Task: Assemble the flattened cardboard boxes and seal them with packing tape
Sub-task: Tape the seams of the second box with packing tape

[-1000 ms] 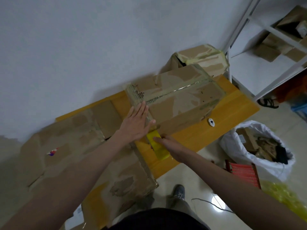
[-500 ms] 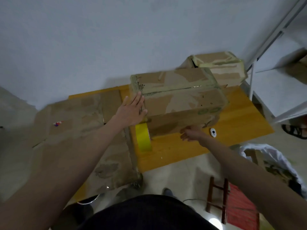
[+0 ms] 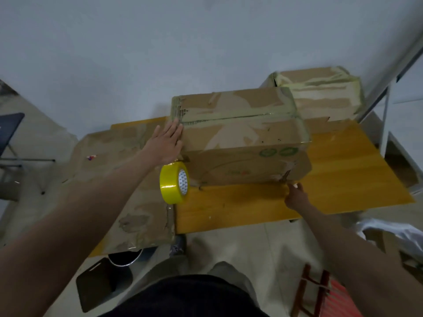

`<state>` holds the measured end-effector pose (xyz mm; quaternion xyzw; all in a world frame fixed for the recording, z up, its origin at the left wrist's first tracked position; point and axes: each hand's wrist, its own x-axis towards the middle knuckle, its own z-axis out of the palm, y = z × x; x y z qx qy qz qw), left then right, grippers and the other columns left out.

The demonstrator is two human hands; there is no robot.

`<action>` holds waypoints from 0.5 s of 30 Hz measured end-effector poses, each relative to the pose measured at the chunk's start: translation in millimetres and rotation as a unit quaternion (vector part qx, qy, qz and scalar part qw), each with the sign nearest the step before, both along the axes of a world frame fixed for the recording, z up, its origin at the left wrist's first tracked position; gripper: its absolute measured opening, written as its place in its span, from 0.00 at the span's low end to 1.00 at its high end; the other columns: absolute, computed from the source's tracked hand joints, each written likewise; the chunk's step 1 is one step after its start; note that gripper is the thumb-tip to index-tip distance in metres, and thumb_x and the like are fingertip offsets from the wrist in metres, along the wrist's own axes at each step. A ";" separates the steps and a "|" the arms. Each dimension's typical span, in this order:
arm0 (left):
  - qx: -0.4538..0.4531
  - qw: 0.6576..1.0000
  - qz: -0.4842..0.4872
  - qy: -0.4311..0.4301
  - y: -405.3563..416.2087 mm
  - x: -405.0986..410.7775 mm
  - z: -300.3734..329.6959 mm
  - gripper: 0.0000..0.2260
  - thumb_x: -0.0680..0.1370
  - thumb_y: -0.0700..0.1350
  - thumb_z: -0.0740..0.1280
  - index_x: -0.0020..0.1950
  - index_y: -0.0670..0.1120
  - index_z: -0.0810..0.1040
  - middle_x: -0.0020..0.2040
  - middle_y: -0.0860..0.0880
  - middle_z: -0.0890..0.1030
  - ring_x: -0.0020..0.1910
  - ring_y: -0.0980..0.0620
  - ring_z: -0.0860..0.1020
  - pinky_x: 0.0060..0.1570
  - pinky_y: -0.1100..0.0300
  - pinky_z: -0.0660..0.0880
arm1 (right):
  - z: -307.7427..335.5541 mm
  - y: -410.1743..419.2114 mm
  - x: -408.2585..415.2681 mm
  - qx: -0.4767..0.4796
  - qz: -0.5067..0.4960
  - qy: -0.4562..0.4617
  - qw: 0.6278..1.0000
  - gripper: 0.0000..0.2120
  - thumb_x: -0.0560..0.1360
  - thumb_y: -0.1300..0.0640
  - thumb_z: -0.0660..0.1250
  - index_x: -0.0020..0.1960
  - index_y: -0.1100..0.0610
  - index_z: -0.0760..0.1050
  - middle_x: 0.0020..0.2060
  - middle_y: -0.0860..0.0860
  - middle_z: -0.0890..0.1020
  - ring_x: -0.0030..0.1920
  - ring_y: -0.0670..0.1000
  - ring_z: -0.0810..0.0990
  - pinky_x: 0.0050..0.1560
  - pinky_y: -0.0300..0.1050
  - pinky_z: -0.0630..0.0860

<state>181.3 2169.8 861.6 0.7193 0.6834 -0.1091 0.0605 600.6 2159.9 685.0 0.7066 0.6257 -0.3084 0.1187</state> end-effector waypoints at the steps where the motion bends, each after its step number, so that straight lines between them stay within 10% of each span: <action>1: 0.002 1.000 0.004 -0.002 0.4 0.3 -0.8 0.26 0.85 0.51 0.43 0.82 0.46 0.42 0.81 0.48 0.40 0.80 0.52 0.41 0.78 0.47 0.40 | -6.9 0.5 1.9 0.006 0.014 -0.012 1.000 0.27 0.82 0.65 0.56 0.79 0.60 0.52 0.78 0.61 0.50 0.78 0.61 0.52 0.70 0.56 0.63; 8: 0.024 0.999 0.013 -0.017 0.5 1.1 -8.1 0.26 0.85 0.50 0.44 0.82 0.46 0.44 0.82 0.49 0.41 0.80 0.51 0.41 0.78 0.47 0.40 | -44.9 2.5 0.4 0.102 0.007 -0.058 0.993 0.16 0.77 0.74 0.55 0.62 0.62 0.69 0.64 0.62 0.67 0.62 0.66 0.68 0.59 0.58 0.69; 12: 0.019 0.999 0.018 -0.024 1.0 -0.2 -9.6 0.26 0.85 0.50 0.44 0.82 0.46 0.43 0.82 0.48 0.41 0.80 0.52 0.40 0.78 0.47 0.40 | -37.7 -8.4 -30.2 0.083 -0.012 0.033 0.996 0.14 0.79 0.72 0.58 0.63 0.65 0.72 0.63 0.61 0.72 0.56 0.62 0.75 0.51 0.56 0.77; 15: 0.006 0.999 0.019 -0.045 1.2 0.2 -5.8 0.26 0.85 0.50 0.45 0.82 0.46 0.43 0.82 0.48 0.40 0.80 0.52 0.40 0.77 0.48 0.40 | -2.8 -17.2 -65.0 0.031 0.015 0.148 0.988 0.08 0.78 0.68 0.64 0.57 0.61 0.73 0.43 0.58 0.80 0.43 0.57 0.82 0.33 0.47 0.75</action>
